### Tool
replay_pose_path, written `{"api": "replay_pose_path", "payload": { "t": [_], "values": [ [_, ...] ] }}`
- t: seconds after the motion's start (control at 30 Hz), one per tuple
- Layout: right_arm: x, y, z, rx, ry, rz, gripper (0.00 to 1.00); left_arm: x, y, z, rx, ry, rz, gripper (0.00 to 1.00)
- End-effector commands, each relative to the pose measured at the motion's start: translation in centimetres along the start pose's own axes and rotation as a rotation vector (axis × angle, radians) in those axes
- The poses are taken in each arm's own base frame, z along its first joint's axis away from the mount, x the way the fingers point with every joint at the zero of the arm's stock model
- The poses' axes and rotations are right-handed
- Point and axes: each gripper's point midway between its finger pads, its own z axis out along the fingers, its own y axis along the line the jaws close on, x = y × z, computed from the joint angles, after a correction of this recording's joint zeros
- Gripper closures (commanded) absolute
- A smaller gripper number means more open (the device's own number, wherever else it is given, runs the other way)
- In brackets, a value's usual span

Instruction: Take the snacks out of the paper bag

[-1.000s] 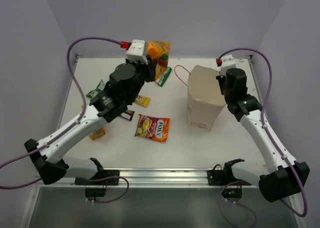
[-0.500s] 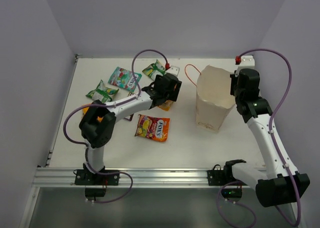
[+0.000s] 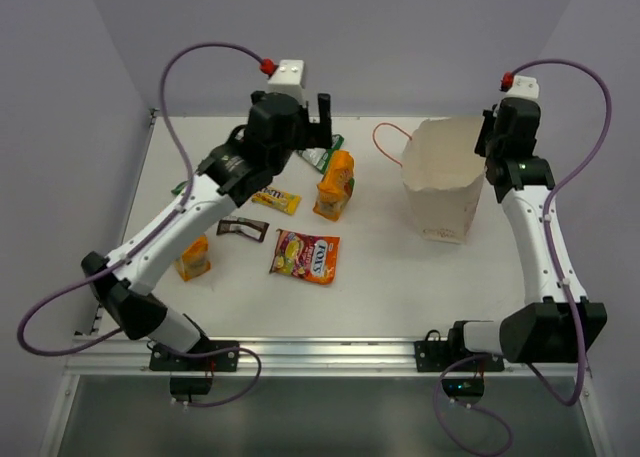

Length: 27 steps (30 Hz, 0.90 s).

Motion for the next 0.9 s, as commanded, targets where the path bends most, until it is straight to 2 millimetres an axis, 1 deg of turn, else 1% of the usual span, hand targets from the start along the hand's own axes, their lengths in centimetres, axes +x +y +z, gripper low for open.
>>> {"api": "replay_pose_path", "payload": {
  "t": [0.0, 0.03, 0.07, 0.1, 0.13, 0.17, 0.2, 0.23, 0.27, 0.3, 0.33, 0.4, 0.43, 0.47, 0.5, 0.53, 0.57, 0.6, 0.63, 0.67, 0.7, 0.77, 0.8, 0.87],
  "values": [
    [-2.8, -0.3, 1.3, -0.007, -0.056, 0.106, 1.0, -1.8, 5.6, -3.0, -0.106, 0.011, -0.009, 0.0],
    [-2.7, -0.4, 1.7, -0.002, -0.05, 0.116, 1.0, -2.8, 7.8, -4.0, -0.14, -0.011, -0.028, 0.0],
    [-2.6, -0.7, 2.2, 0.008, -0.044, 0.137, 1.0, -2.3, 8.9, -4.3, -0.158, 0.002, -0.025, 0.0],
    [-2.2, -0.7, 2.8, 0.01, -0.027, 0.146, 1.0, -2.3, 10.0, -4.8, -0.176, 0.002, -0.026, 0.0],
    [-1.9, -0.9, 3.1, 0.013, -0.019, 0.158, 1.0, -3.1, 11.8, -6.1, -0.206, -0.024, -0.031, 0.0],
    [-1.6, -1.4, 3.5, 0.025, -0.01, 0.173, 0.99, -2.3, 12.8, -6.4, -0.228, -0.008, -0.022, 0.0],
    [-1.3, -1.6, 3.8, 0.032, -0.001, 0.177, 0.97, -2.4, 14.3, -6.9, -0.258, -0.013, -0.028, 0.0],
    [-1.0, -1.8, 4.0, 0.037, 0.008, 0.184, 0.93, -2.7, 14.9, -8.1, -0.266, -0.028, -0.024, 0.0],
    [-0.8, -2.4, 4.2, 0.052, 0.012, 0.197, 0.87, -2.0, 15.6, -8.3, -0.279, -0.013, -0.018, 0.0],
    [-0.5, -2.6, 4.3, 0.054, 0.018, 0.199, 0.75, -1.9, 16.2, -8.8, -0.291, -0.012, -0.019, 0.0],
    [-0.7, -2.8, 4.1, 0.057, 0.012, 0.201, 0.7, -2.2, 16.4, -9.7, -0.292, -0.027, -0.023, 0.0],
    [-0.8, -3.0, 3.7, 0.056, 0.005, 0.2, 0.6, -1.7, 16.9, -10.4, -0.301, -0.023, -0.023, 0.0],
    [-1.2, -2.8, 3.4, 0.046, -0.005, 0.199, 0.49, -1.9, 16.9, -11.0, -0.299, -0.031, -0.025, 0.0],
    [-1.9, -3.0, 2.7, 0.041, -0.027, 0.198, 0.44, -1.7, 17.0, -11.3, -0.301, -0.027, -0.024, 0.0],
    [-2.0, -3.0, 2.3, 0.036, -0.029, 0.195, 0.39, -1.7, 17.1, -11.6, -0.304, -0.029, -0.024, 0.0],
    [-2.3, -3.0, 2.0, 0.032, -0.036, 0.192, 0.31, -1.9, 17.3, -11.9, -0.309, -0.035, -0.026, 0.0],
    [-3.0, -3.1, 1.2, 0.029, -0.054, 0.185, 0.28, -1.8, 17.4, -12.1, -0.314, -0.033, -0.025, 0.0],
    [-3.0, -3.2, 0.8, 0.029, -0.043, 0.181, 0.25, -2.0, 17.4, -12.5, -0.311, -0.04, -0.026, 0.0],
    [-3.1, -3.2, 0.5, 0.027, -0.043, 0.179, 0.19, -2.0, 17.3, -12.6, -0.307, -0.041, -0.026, 0.0],
    [-3.7, -3.4, -0.3, 0.029, -0.06, 0.183, 0.17, -2.1, 17.3, -12.7, -0.304, -0.041, -0.027, 0.0],
    [-3.6, -3.6, -0.8, 0.034, -0.053, 0.183, 0.15, -2.2, 17.3, -12.8, -0.304, -0.043, -0.027, 0.0],
    [-4.0, -4.0, -1.9, 0.046, -0.066, 0.189, 0.11, -2.4, 17.3, -13.1, -0.303, -0.047, -0.029, 0.0],
    [-4.2, -4.3, -2.9, 0.052, -0.073, 0.192, 0.1, -2.5, 17.3, -13.2, -0.303, -0.047, -0.027, 0.0],
    [-4.6, -4.7, -4.4, 0.06, -0.088, 0.192, 0.08, -3.0, 17.3, -13.9, -0.302, -0.055, -0.028, 0.0]
  ]
}}
